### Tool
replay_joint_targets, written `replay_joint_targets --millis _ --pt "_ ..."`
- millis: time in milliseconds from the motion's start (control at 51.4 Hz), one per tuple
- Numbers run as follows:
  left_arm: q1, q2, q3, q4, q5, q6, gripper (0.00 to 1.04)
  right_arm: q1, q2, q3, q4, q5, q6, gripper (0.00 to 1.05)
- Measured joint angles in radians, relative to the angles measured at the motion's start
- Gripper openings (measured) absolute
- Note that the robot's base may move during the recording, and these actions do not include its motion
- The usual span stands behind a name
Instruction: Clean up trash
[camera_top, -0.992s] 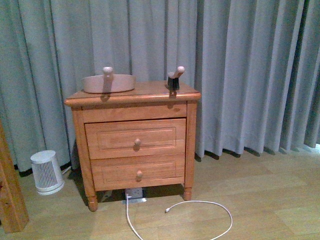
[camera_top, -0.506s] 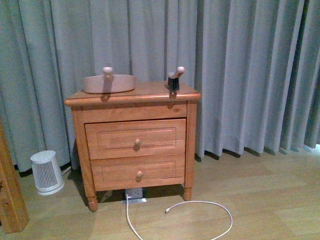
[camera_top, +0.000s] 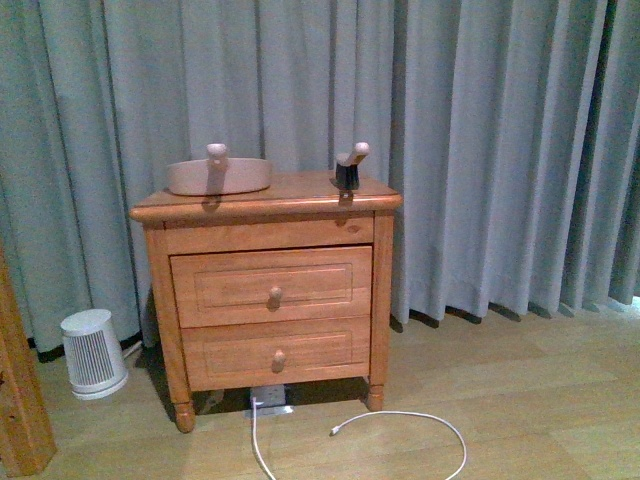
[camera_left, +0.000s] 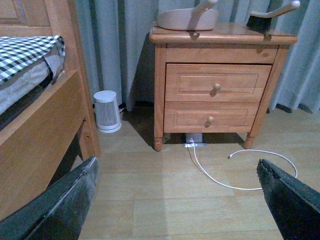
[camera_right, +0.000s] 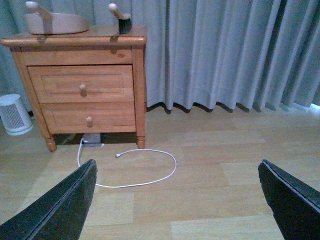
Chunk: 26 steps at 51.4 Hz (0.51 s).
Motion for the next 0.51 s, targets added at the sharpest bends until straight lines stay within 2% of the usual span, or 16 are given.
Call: replay_joint_targets --millis 506 --pt "0.0 0.0 0.0 0.0 0.0 0.0 0.97 0.0 0.0 0.0 0.0 0.0 0.0 0.97"
